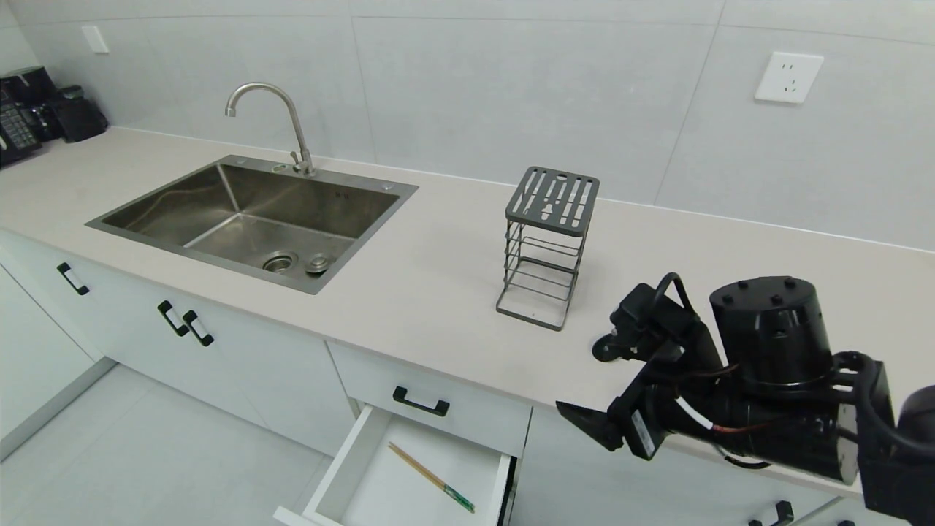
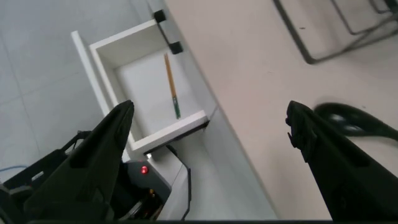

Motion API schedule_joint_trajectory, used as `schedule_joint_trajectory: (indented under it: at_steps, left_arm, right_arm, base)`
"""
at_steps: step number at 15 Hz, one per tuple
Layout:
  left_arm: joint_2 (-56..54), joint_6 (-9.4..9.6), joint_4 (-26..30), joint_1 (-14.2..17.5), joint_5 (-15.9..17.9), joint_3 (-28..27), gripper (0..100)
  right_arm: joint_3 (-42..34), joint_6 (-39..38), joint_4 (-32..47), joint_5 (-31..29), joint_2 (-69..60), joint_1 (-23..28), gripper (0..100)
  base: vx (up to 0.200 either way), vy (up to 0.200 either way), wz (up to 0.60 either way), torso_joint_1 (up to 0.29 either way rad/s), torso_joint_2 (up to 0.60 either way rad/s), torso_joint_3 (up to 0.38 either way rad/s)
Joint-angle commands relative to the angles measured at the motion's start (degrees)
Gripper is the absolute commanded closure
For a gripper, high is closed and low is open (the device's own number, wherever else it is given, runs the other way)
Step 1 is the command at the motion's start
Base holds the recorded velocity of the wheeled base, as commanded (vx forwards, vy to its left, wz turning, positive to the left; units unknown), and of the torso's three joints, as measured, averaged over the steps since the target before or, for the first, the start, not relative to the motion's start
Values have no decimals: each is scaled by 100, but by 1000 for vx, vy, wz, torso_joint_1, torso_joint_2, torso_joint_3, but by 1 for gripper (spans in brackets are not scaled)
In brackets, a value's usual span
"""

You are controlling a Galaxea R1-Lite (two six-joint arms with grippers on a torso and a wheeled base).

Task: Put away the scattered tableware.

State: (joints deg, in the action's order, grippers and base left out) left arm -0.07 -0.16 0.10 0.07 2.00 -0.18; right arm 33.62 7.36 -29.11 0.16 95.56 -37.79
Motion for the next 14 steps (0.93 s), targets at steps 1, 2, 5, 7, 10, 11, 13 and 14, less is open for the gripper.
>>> schedule_joint_trajectory:
  at_steps: [1,2,5,7,10,11,13,14]
  left_arm:
    - [7,-2,-1,1,2,1,0]
    - [7,-2,-1,1,2,1,0]
    - [7,-2,-1,1,2,1,0]
    - [7,-2,-1,1,2,1,0]
    - [7,-2,-1,1,2,9,0]
    - [7,-2,-1,1,2,1,0]
    - [7,-2,-1,1,2,1,0]
    - [7,-2,-1,1,2,1,0]
  right_arm:
    - [-40,99,2,230,-46,668,0]
    - [-31,310,2,345,-38,914,0]
    - [-101,1180,2,889,-20,1582,0]
    - [-101,1294,2,969,59,1793,0]
    - [-101,1312,2,1012,226,2092,0]
    - [-93,1338,2,1065,270,2136,0]
    - [83,1733,-7,1127,630,2399,0]
    - [206,1856,-7,1136,771,2487,0]
  base:
    - [0,0,0,0,0,0]
    - [0,0,0,0,0,0]
    - [0,0,0,0,0,0]
    - [0,0,0,0,0,0]
    - [0,0,0,0,0,0]
    - [0,0,0,0,0,0]
    - [0,0,0,0,0,0]
    - [0,0,0,0,0,0]
